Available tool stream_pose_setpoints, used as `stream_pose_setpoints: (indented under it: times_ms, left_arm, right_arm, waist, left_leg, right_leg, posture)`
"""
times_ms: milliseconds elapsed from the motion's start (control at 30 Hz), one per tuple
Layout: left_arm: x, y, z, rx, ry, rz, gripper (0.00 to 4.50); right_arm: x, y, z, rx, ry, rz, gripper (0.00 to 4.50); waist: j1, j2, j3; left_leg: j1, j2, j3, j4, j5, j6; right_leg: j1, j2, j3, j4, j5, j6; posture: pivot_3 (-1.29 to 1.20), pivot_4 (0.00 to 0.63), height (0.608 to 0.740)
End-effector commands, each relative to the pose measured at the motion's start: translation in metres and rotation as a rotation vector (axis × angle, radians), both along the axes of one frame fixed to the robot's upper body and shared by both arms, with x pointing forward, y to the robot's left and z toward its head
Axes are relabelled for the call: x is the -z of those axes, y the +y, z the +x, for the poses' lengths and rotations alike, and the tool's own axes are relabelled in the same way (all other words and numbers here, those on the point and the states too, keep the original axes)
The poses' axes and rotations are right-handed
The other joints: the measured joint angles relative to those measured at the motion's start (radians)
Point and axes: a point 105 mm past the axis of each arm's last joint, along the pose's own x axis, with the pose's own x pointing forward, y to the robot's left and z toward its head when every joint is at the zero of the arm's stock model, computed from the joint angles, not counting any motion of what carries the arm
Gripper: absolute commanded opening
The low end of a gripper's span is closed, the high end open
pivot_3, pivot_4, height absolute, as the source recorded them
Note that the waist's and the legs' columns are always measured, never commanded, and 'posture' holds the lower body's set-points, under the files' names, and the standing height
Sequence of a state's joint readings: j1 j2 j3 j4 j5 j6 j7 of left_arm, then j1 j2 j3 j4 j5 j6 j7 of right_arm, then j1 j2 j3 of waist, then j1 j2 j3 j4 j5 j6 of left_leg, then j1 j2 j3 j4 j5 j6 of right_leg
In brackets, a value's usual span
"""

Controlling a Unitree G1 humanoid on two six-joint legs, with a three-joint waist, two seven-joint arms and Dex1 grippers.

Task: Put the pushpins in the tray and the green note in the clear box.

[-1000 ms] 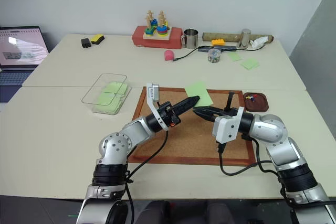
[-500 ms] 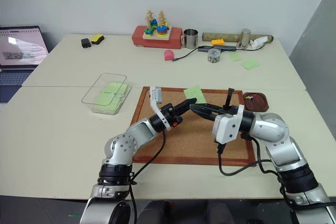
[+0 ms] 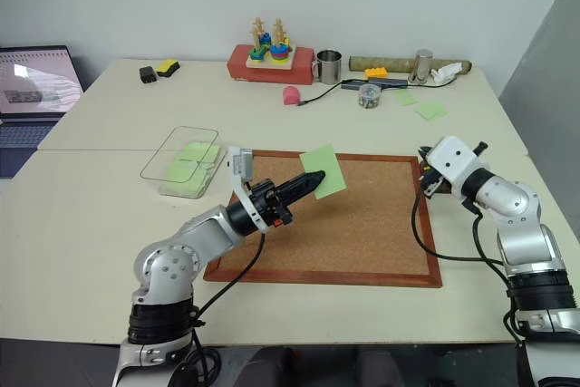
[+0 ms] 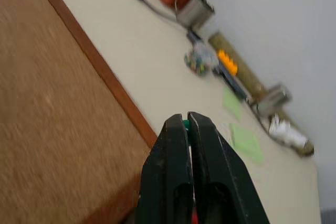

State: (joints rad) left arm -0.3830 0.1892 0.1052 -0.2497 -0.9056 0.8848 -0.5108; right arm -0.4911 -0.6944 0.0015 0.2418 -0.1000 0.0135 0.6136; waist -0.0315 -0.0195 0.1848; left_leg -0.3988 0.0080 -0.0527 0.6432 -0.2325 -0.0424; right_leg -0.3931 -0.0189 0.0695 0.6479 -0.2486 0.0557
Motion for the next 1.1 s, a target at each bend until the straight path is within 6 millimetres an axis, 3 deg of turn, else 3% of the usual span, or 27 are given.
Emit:
stream_pose_setpoints:
  times_ms: [33, 233, 500, 800, 867, 967, 1100]
  left_arm:
    - [-0.014, -0.001, -0.01, 0.017, -0.055, -0.014, 0.01]
    - [-0.019, -0.006, -0.01, 0.01, -0.057, -0.039, 0.01]
    - [-0.019, -0.008, -0.011, 0.016, -0.057, -0.044, 0.0]
    - [-0.02, -0.004, -0.012, 0.002, -0.067, -0.033, 0.0]
    - [-0.023, 0.002, -0.012, -0.02, -0.083, -0.024, 0.0]
    - [-0.028, 0.017, -0.009, -0.085, -0.113, 0.007, 0.0]
    - [-0.035, 0.045, 0.0, -0.19, -0.141, 0.043, 0.0]
  right_arm:
    - [0.007, -0.02, 0.014, 0.094, 0.038, -0.052, 0.0]
    - [0.024, -0.035, 0.023, 0.164, 0.112, -0.044, 0.0]
    - [0.03, -0.039, 0.025, 0.186, 0.129, -0.013, 1.93]
    - [0.007, -0.039, 0.021, 0.166, 0.086, 0.027, 3.99]
    - [-0.007, -0.033, 0.015, 0.113, 0.078, 0.05, 4.42]
    - [-0.03, -0.013, 0.002, -0.031, 0.099, 0.115, 4.46]
    - [-0.057, 0.038, -0.029, -0.324, 0.162, 0.201, 4.46]
  waist:
    - [-0.002, 0.0, 0.0]
    - [-0.001, 0.0, 0.0]
    - [-0.001, 0.0, 0.0]
    - [-0.001, 0.0, 0.0]
    - [-0.001, 0.0, 0.0]
    - [-0.002, 0.0, 0.0]
    - [-0.003, 0.0, 0.0]
  left_leg:
    - [0.0, 0.0, 0.0, 0.0, 0.0, 0.0]
    - [0.0, 0.0, 0.001, 0.0, 0.0, 0.0]
    - [0.0, 0.0, 0.001, 0.0, 0.0, 0.0]
    - [0.0, 0.0, 0.001, 0.0, 0.0, 0.0]
    - [0.0, 0.0, 0.001, 0.0, 0.0, 0.0]
    - [0.0, 0.0, 0.0, 0.0, 0.0, 0.0]
    - [0.0, 0.001, 0.0, 0.0, 0.0, 0.0]
  right_leg:
    - [0.0, 0.0, 0.0, 0.0, 0.0, 0.0]
    - [0.0, 0.0, 0.001, 0.0, 0.0, 0.0]
    - [0.0, 0.0, 0.001, 0.0, 0.0, 0.0]
    - [0.0, 0.0, 0.001, 0.0, 0.0, 0.0]
    - [0.0, 0.0, 0.001, 0.0, 0.0, 0.0]
    - [-0.001, 0.0, 0.001, 0.0, 0.0, 0.0]
    - [0.0, 0.0, 0.0, 0.0, 0.0, 0.0]
  posture:
    - [0.0, 0.15, 0.74]
    - [0.0, 0.15, 0.74]
    - [0.0, 0.15, 0.74]
    - [0.0, 0.15, 0.74]
    - [0.0, 0.15, 0.74]
    - [0.0, 0.15, 0.74]
    - [0.0, 0.15, 0.74]
